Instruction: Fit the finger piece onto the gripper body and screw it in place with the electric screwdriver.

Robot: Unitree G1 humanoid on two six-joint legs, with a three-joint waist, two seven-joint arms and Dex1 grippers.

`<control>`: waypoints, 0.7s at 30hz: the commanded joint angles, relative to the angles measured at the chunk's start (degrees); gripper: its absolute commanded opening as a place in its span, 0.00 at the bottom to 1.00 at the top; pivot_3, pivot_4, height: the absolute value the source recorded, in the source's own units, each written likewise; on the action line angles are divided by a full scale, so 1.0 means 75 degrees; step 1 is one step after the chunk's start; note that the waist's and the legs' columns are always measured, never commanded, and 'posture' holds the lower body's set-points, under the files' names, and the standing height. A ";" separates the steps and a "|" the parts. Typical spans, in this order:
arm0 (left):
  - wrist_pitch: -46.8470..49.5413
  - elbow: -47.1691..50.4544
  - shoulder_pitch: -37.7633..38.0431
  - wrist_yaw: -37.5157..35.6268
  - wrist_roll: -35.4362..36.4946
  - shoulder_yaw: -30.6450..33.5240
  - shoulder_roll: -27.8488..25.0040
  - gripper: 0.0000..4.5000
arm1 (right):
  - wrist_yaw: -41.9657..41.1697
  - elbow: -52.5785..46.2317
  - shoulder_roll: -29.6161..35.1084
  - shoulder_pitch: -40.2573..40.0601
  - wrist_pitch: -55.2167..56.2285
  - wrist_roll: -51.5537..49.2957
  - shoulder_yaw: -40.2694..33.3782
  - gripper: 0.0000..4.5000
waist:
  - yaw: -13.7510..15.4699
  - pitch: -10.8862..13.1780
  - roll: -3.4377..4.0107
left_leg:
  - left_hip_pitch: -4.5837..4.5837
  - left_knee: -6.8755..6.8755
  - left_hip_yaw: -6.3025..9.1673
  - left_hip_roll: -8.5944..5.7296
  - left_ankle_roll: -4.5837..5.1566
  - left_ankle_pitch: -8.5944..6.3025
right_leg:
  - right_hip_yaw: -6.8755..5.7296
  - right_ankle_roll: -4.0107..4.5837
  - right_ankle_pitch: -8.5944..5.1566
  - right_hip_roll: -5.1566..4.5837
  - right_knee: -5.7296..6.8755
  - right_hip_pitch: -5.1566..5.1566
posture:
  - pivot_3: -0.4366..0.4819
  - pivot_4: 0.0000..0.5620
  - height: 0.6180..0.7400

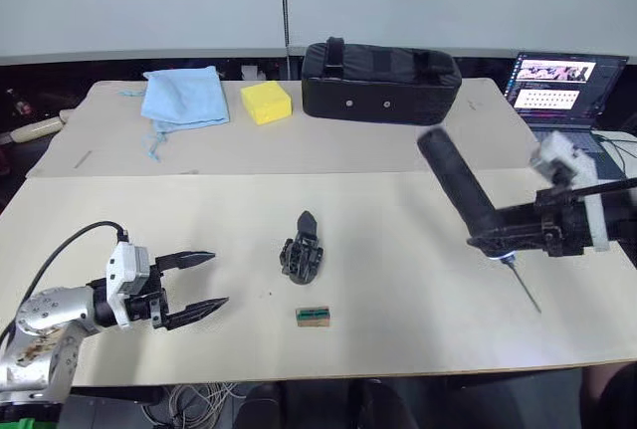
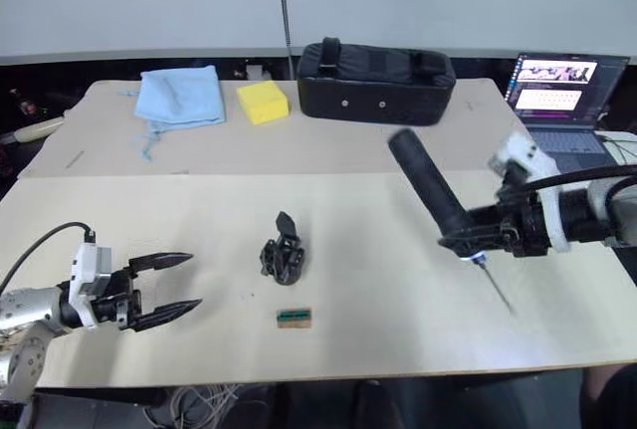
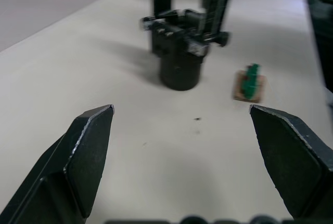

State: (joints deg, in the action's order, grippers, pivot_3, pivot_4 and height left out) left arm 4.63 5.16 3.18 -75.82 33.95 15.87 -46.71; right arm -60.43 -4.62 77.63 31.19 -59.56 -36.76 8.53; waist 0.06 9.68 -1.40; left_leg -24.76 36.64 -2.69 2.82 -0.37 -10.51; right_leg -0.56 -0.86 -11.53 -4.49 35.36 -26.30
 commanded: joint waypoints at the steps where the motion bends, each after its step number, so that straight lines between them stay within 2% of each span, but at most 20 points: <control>1: 0.0342 0.0378 0.0170 -0.0007 0.0202 0.0215 -0.0184 0.98 | -0.0296 0.0730 -0.0137 0.0657 -0.0064 0.1151 0.0886 0.43 | -0.0035 0.0006 0.0010 | -0.0009 0.0000 -0.0008 0.0000 0.0002 0.0000 | 0.0006 -0.0006 0.0004 0.0002 -0.0003 -0.0006 | 0.48 0.27 1.00; 6: 0.0781 0.0640 0.0344 0.0197 0.0319 0.0348 -0.0171 0.98 | -0.0672 0.2131 -0.0817 0.1223 0.0399 0.2462 0.1945 0.43 | -0.0131 0.0012 0.0015 | -0.0036 0.0000 -0.0012 0.0012 0.0016 -0.0010 | 0.0013 -0.0032 0.0021 0.0030 -0.0001 -0.0030 | 0.48 0.27 1.00; 12: 0.1153 0.0827 0.0376 0.0546 0.0328 0.0545 -0.0210 0.98 | -0.1052 0.3248 -0.1473 0.1705 0.0670 0.3287 0.2208 0.43 | -0.0106 0.0016 0.0016 | -0.0039 0.0027 -0.0015 0.0004 0.0016 -0.0009 | 0.0022 -0.0038 0.0027 0.0027 0.0000 -0.0024 | 0.48 0.27 1.00; 15: 0.1194 0.0617 0.0394 0.0716 -0.0056 0.0495 -0.0406 0.98 | -0.1098 0.3636 -0.1584 0.1750 0.1155 0.3800 0.2280 0.43 | -0.0099 0.0016 0.0015 | -0.0036 0.0045 -0.0016 0.0004 0.0015 -0.0009 | 0.0022 -0.0037 0.0032 0.0025 0.0000 -0.0011 | 0.48 0.27 1.00; 17: 0.1083 0.0406 0.0348 0.0622 -0.0162 0.0440 -0.0451 1.00 | -0.1152 0.3831 -0.1665 0.1788 0.1279 0.3948 0.2191 0.66 | -0.0098 0.0016 0.0016 | -0.0035 0.0049 -0.0016 0.0001 0.0015 -0.0008 | 0.0022 -0.0037 0.0035 0.0023 0.0001 -0.0009 | 0.48 0.27 1.00; 21: 0.0796 0.0088 0.0048 0.0773 -0.0369 0.0538 -0.0413 1.00 | -0.1426 0.3888 -0.1465 0.1851 0.1333 0.3951 0.1786 0.95 | -0.0083 0.0016 0.0015 | -0.0026 0.0050 -0.0020 0.0002 0.0015 -0.0008 | 0.0021 -0.0033 0.0039 0.0023 0.0004 -0.0003 | 0.48 0.27 1.00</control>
State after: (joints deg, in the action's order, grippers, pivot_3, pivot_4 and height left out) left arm 12.33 6.04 4.80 -70.52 31.50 18.31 -49.48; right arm -70.08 24.55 64.53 43.72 -50.34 -7.69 25.23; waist -0.57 9.80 -1.29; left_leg -24.95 37.01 -2.84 2.84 -0.25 -10.56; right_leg -0.40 -1.11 -11.24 -4.31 35.40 -26.32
